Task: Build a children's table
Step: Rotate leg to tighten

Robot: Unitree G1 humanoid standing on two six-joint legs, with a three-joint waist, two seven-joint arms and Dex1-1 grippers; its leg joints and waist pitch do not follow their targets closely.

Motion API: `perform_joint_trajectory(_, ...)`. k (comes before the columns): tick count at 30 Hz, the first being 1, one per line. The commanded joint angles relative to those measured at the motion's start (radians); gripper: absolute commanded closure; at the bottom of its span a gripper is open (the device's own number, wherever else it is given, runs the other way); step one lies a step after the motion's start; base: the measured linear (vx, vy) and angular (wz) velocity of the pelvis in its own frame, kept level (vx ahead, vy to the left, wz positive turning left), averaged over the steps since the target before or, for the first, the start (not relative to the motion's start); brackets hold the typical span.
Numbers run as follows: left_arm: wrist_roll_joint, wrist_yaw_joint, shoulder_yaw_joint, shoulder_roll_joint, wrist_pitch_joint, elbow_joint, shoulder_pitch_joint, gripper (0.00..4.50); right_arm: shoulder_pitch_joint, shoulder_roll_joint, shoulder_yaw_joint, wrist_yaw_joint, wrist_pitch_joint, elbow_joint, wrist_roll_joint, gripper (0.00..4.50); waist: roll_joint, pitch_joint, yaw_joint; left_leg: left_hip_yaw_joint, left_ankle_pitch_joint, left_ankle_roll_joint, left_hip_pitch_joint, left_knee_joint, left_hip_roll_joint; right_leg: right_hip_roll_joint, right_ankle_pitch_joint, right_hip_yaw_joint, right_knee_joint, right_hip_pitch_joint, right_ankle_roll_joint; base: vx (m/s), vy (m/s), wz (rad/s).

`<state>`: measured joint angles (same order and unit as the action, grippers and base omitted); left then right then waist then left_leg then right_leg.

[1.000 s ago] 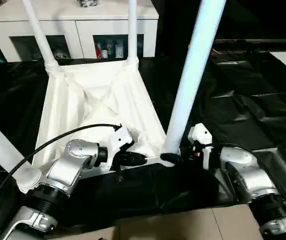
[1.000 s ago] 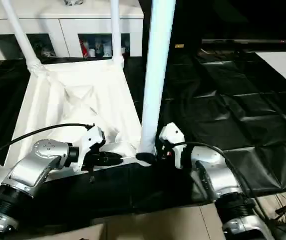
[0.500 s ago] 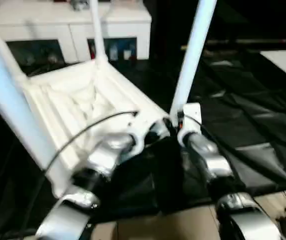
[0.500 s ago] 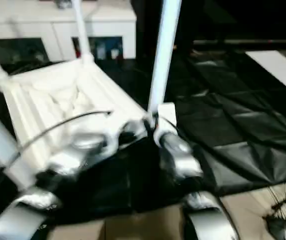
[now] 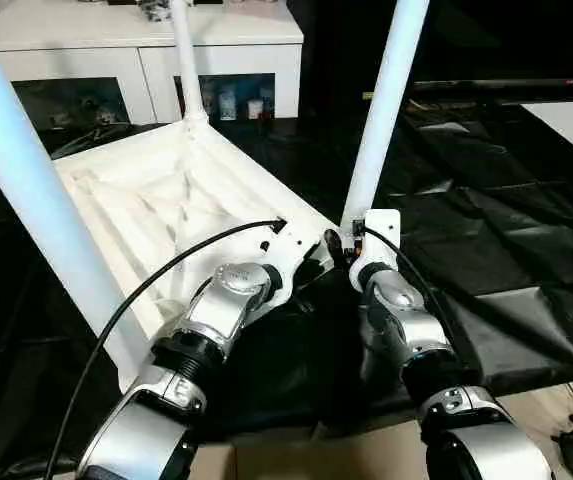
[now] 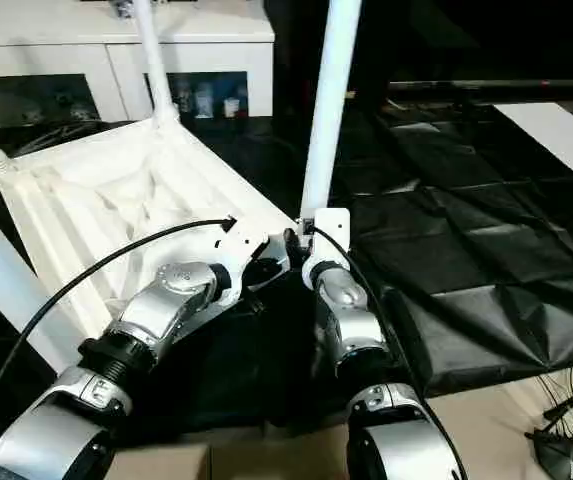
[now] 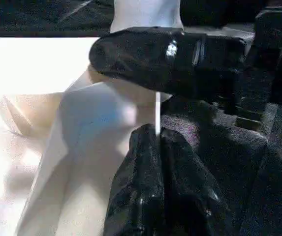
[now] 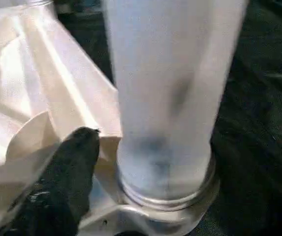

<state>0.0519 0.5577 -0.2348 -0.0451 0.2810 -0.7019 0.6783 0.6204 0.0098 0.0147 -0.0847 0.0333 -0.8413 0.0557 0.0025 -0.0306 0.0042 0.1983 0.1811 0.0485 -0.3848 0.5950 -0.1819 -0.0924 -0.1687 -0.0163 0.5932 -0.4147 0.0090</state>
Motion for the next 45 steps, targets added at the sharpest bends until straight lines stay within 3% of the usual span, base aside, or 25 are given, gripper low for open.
perform_joint_trajectory(1,0.001,0.033,-0.019,-0.004,-0.007,-0.016,-0.028,4.50,-0.006,-0.016,-0.038,-0.051,0.024,0.033,-0.030,0.60,-0.003,0.052,0.003,-0.018,0.327,-0.020,0.014,-0.082,-0.032,-0.031,-0.273,0.013,-0.079,0.036,-0.173,0.000,0.000,0.00)
perform_joint_trajectory(6,-0.007,0.091,-0.022,-0.046,-0.030,0.011,-0.049,4.50,-0.060,-0.129,-0.076,-0.245,0.060,0.135,-0.036,0.60,-0.006,0.054,0.008,-0.016,0.285,-0.054,0.011,-0.078,-0.033,-0.030,-0.198,0.013,-0.074,0.043,-0.191,0.000,0.000,0.00)
perform_joint_trajectory(9,-0.015,0.142,-0.022,-0.074,-0.039,0.033,-0.063,4.50,-0.092,-0.196,-0.073,-0.404,0.057,0.192,0.018,0.60,-0.008,0.052,0.010,-0.016,0.282,-0.078,0.010,-0.077,-0.035,-0.034,-0.209,0.014,-0.074,0.045,-0.206,0.000,0.000,0.00)
perform_joint_trajectory(13,-0.043,0.255,-0.035,-0.116,-0.062,0.086,-0.097,4.50,-0.137,-0.275,-0.083,-0.610,0.037,0.268,0.090,0.60,-0.009,0.049,0.010,-0.017,0.311,-0.079,0.010,-0.080,-0.038,-0.033,-0.269,0.013,-0.080,0.043,-0.204,0.000,0.000,0.00)
perform_joint_trajectory(19,-0.109,0.464,-0.064,-0.209,-0.059,0.233,-0.163,4.50,-0.190,-0.372,-0.115,-0.834,0.001,0.338,0.132,0.60,-0.011,0.046,0.010,-0.018,0.330,-0.071,0.010,-0.083,-0.042,-0.035,-0.313,0.016,-0.082,0.037,-0.203,0.000,0.000,0.00)
perform_joint_trajectory(23,-0.121,0.514,-0.072,-0.237,-0.039,0.282,-0.181,4.50,-0.198,-0.384,-0.126,-0.866,-0.010,0.343,0.129,0.60,-0.006,0.049,0.018,-0.016,0.301,-0.068,0.016,-0.084,-0.045,-0.032,-0.251,0.017,-0.073,0.034,-0.219,0.000,0.000,0.00)
perform_joint_trajectory(27,-0.122,0.530,-0.074,-0.246,-0.030,0.304,-0.191,4.50,-0.202,-0.378,-0.147,-0.886,-0.012,0.344,0.121,0.60,-0.009,0.051,0.029,-0.012,0.246,-0.079,0.017,-0.079,-0.044,-0.032,-0.166,0.017,-0.065,0.038,-0.238,0.000,0.000,0.00)
perform_joint_trajectory(37,-0.125,0.538,-0.075,-0.252,-0.006,0.331,-0.199,4.50,-0.189,-0.364,-0.166,-0.896,-0.027,0.324,0.105,0.60,-0.008,0.050,0.030,-0.013,0.254,-0.068,0.016,-0.080,-0.043,-0.033,-0.203,0.018,-0.067,0.039,-0.225,0.000,0.000,0.00)
perform_joint_trajectory(38,-0.125,0.538,-0.075,-0.252,-0.005,0.332,-0.199,4.50,-0.189,-0.366,-0.169,-0.898,-0.023,0.322,0.101,0.86,-0.006,0.050,0.030,-0.014,0.252,-0.067,0.016,-0.081,-0.043,-0.033,-0.197,0.017,-0.067,0.040,-0.226,0.000,0.000,0.00)
perform_joint_trajectory(45,-0.121,0.538,-0.073,-0.256,0.001,0.331,-0.196,4.50,-0.196,-0.370,-0.169,-0.906,-0.031,0.322,0.099,1.38,-0.007,0.052,0.030,-0.013,0.228,-0.078,0.015,-0.076,-0.041,-0.033,-0.159,0.017,-0.063,0.043,-0.237,0.000,0.000,0.00)
